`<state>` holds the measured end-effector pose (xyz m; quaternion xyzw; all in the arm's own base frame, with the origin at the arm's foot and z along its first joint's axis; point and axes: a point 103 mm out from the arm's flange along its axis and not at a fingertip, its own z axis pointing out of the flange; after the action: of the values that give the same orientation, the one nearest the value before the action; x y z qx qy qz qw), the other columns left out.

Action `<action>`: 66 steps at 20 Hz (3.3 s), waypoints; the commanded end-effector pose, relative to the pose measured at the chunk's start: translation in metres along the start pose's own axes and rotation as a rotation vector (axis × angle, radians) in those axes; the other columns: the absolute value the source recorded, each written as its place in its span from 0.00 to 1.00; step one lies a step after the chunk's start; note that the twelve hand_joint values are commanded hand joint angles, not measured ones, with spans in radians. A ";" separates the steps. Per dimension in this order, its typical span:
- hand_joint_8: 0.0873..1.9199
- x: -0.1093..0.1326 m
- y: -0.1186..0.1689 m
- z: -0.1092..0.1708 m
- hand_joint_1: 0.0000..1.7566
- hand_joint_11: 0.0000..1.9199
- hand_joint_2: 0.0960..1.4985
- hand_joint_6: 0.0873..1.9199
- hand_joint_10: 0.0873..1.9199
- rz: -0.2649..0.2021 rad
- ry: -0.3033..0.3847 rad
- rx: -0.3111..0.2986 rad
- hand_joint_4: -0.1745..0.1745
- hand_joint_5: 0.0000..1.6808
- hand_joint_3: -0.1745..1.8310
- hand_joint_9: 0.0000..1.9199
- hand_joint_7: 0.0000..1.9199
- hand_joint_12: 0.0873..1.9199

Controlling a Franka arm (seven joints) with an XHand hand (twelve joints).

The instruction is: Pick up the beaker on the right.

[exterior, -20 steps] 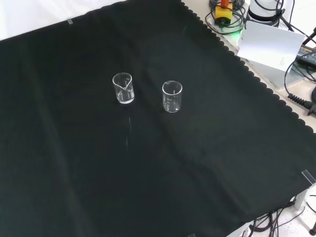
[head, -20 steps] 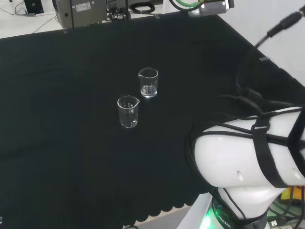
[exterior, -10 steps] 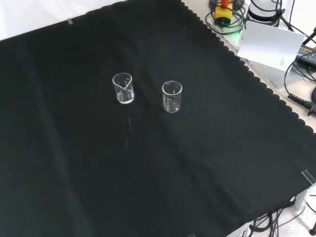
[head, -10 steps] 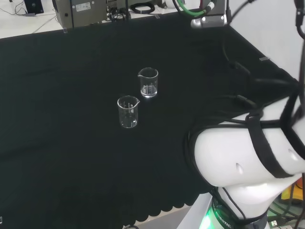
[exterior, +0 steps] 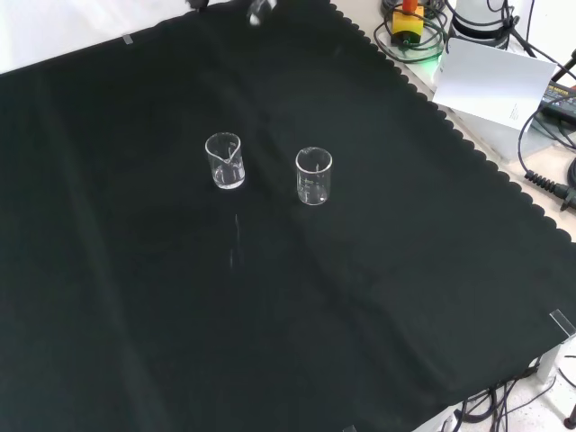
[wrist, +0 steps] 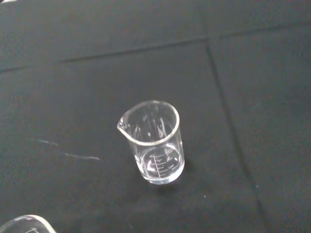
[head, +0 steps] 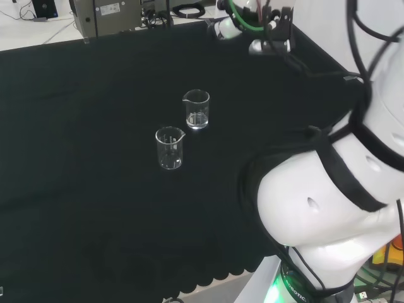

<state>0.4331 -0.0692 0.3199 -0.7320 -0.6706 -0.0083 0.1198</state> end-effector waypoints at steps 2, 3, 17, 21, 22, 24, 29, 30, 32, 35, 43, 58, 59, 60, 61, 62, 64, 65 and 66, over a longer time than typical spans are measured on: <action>0.26 -0.033 0.056 0.046 0.32 0.00 0.71 0.00 0.29 -0.054 0.089 0.002 0.52 0.19 0.00 0.17 0.07 0.70; 0.26 -0.035 0.057 0.051 0.33 0.00 0.71 0.00 0.29 -0.058 0.092 0.006 0.52 0.19 0.00 0.16 0.08 0.70; 0.26 -0.054 0.066 0.120 0.40 0.00 0.65 0.00 0.29 -0.135 0.200 0.106 0.52 0.19 0.00 0.14 0.07 0.69; 0.26 -0.057 0.067 0.131 0.40 0.00 0.64 0.00 0.29 -0.130 0.196 0.128 0.52 0.19 0.00 0.14 0.07 0.68; 0.26 -0.058 0.067 0.134 0.40 0.00 0.64 0.00 0.29 -0.131 0.198 0.130 0.52 0.19 0.00 0.14 0.07 0.68; 0.26 -0.058 0.067 0.139 0.40 0.00 0.64 0.00 0.29 -0.139 0.207 0.129 0.52 0.19 0.00 0.14 0.07 0.68; 0.26 -0.059 0.068 0.156 0.41 0.00 0.62 0.00 0.30 -0.183 0.253 0.140 0.52 0.20 0.00 0.15 0.07 0.68; 0.26 -0.059 0.068 0.161 0.41 0.00 0.62 0.00 0.30 -0.187 0.263 0.143 0.51 0.20 0.00 0.15 0.07 0.68; 0.26 -0.059 0.068 0.169 0.41 0.00 0.62 0.00 0.30 -0.193 0.282 0.153 0.51 0.20 0.00 0.15 0.08 0.68; 0.26 -0.059 0.069 0.178 0.42 0.00 0.61 0.00 0.30 -0.204 0.295 0.161 0.51 0.20 0.00 0.15 0.08 0.68; 0.26 -0.061 0.077 0.191 0.43 0.00 0.60 0.00 0.29 -0.229 0.346 0.139 0.51 0.20 0.00 0.14 0.08 0.68; 0.25 -0.060 0.106 0.219 0.46 0.00 0.57 0.00 0.28 -0.308 0.467 0.222 0.55 0.18 0.00 0.09 0.04 0.61; 0.25 -0.059 0.107 0.221 0.46 0.00 0.57 0.00 0.28 -0.315 0.468 0.223 0.55 0.18 0.00 0.09 0.04 0.61; 0.25 -0.057 0.108 0.223 0.46 0.00 0.57 0.00 0.28 -0.321 0.468 0.221 0.55 0.18 0.00 0.09 0.05 0.60; 0.25 -0.056 0.108 0.225 0.46 0.00 0.57 0.00 0.28 -0.328 0.470 0.218 0.55 0.17 0.00 0.10 0.05 0.60; 0.25 -0.054 0.108 0.226 0.46 0.00 0.57 0.00 0.28 -0.334 0.467 0.215 0.55 0.17 0.00 0.10 0.05 0.60; 0.25 -0.052 0.109 0.229 0.46 0.00 0.57 0.00 0.28 -0.342 0.471 0.212 0.55 0.17 0.00 0.10 0.05 0.60; 0.25 -0.051 0.110 0.231 0.46 0.00 0.57 0.00 0.28 -0.346 0.476 0.212 0.55 0.17 0.00 0.10 0.05 0.60; 0.25 -0.050 0.110 0.232 0.46 0.00 0.57 0.00 0.28 -0.352 0.475 0.207 0.55 0.16 0.00 0.10 0.05 0.60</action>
<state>0.5016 -0.0879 0.0732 -0.5734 -0.7330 -0.1250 0.3439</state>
